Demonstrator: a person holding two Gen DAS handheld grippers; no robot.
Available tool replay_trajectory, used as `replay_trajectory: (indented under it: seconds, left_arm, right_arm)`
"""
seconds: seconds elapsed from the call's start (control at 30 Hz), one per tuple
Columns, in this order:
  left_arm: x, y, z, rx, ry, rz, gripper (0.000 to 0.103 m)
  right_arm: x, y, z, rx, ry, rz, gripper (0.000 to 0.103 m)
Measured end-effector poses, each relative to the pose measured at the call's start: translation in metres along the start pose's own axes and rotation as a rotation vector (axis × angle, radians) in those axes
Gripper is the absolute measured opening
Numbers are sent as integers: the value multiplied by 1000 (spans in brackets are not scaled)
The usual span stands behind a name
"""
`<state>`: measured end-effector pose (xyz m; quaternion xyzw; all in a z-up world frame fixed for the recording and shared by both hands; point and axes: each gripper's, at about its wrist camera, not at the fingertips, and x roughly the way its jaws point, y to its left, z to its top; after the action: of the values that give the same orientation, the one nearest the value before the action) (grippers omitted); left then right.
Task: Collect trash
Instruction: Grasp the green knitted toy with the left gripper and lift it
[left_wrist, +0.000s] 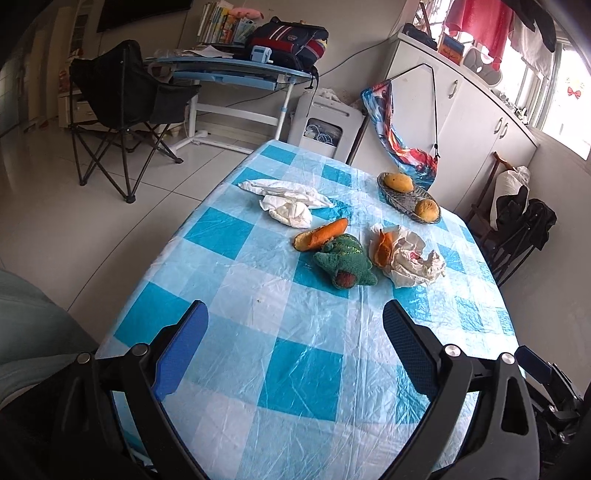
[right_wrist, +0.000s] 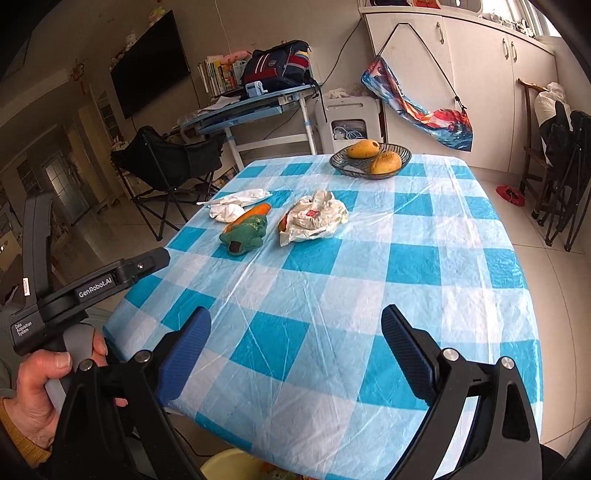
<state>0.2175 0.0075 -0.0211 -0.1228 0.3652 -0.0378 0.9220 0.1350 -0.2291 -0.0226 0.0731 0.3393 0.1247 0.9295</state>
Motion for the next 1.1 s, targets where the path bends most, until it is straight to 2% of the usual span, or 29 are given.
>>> replay_trajectory:
  seconds: [0.2,0.37,0.4,0.47,0.5,0.53,0.67,0.8,0.93,1.1]
  left_arm:
    - [51,-23,22,-17,32,20,92]
    - [84,-34,33,-6,64,32,92]
    - [90,-34,34,-4,77,24,88]
    - [102,-36,35,25,120,5,70]
    - [106,-37,35,36,139,-13,57]
    - [104,-38,35,43,133,-27,45]
    - [85,-37,27,118,115,-53,29]
    - [51,-7,7,80,118,-60,27]
    - [21,18,-10,54,112,-49,25]
    - [10,32,-18,48,111,-42,27]
  right_arm:
    - [14,-8,23,-8,-20,3,90]
    - [28,-22,28,24,-11,6,90]
    - [31,-23,28,29,-4,7,90]
    - [38,-26,28,30,10,7,90]
    - [40,-27,28,30,16,7,90]
    - [42,-28,28,31,18,8,90]
    - [41,-25,32,26,9,18,90]
    - [43,-10,35,-5,9,63,90]
    - [56,18,38,-36,35,142,89]
    - [100,51,53,-22,112,224,77]
